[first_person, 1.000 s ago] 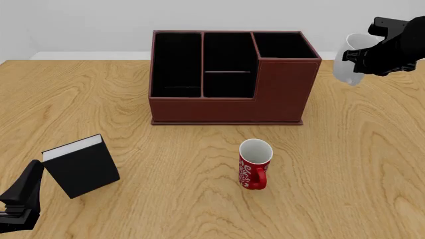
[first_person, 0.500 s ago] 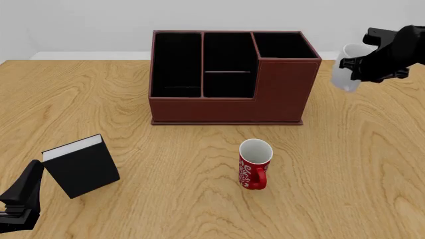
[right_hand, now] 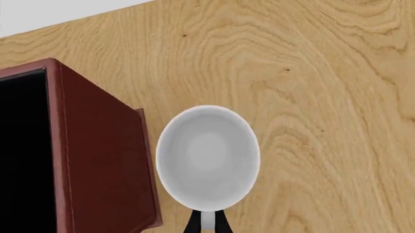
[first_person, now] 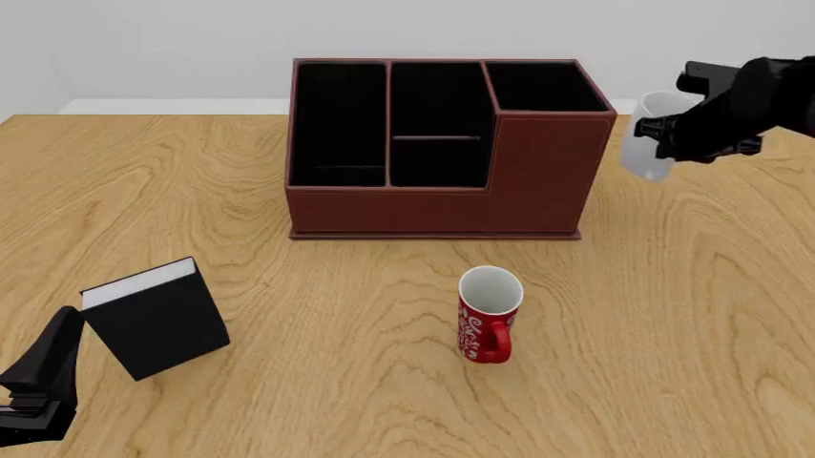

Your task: Pick up the white mug and place it to the right of the caddy.

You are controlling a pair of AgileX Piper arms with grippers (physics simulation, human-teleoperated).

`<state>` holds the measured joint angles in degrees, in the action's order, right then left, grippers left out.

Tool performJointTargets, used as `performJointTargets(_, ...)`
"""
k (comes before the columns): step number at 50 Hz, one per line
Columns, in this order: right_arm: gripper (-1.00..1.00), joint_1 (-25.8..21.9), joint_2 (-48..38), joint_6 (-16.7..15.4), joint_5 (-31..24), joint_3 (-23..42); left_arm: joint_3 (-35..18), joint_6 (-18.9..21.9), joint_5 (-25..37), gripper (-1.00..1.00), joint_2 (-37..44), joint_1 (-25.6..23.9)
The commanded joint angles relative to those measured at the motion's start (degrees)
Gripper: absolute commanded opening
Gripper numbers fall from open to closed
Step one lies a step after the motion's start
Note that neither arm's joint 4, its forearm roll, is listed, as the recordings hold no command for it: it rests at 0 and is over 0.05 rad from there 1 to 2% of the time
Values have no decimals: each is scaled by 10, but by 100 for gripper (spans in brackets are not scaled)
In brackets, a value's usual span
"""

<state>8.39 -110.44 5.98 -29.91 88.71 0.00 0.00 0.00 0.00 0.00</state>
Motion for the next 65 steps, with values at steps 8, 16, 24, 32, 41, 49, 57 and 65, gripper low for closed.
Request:
performJointTargets(8, -100, -4, -19, 5, 4, 3, 0, 0, 0, 100, 0, 0)
performJointTargets(16, -100, 2, -34, -11, -3, 7, 0, 0, 0, 100, 0, 0)
performJointTargets(24, -100, -4, -44, -15, -6, 10, 0, 0, 0, 100, 0, 0)
performJointTargets(32, -100, -12, -46, -16, -7, 13, 0, 0, 0, 100, 0, 0)
performJointTargets(41, -100, -16, -37, -18, -8, 12, 0, 0, 0, 100, 0, 0)
performJointTargets(49, -100, -17, -48, -20, -5, 11, 0, 0, 0, 100, 0, 0)
performJointTargets(57, -100, -17, -62, -29, -6, 13, 0, 0, 0, 100, 0, 0)
performJointTargets(65, -100, -18, -67, -34, -9, 16, 0, 0, 0, 100, 0, 0)
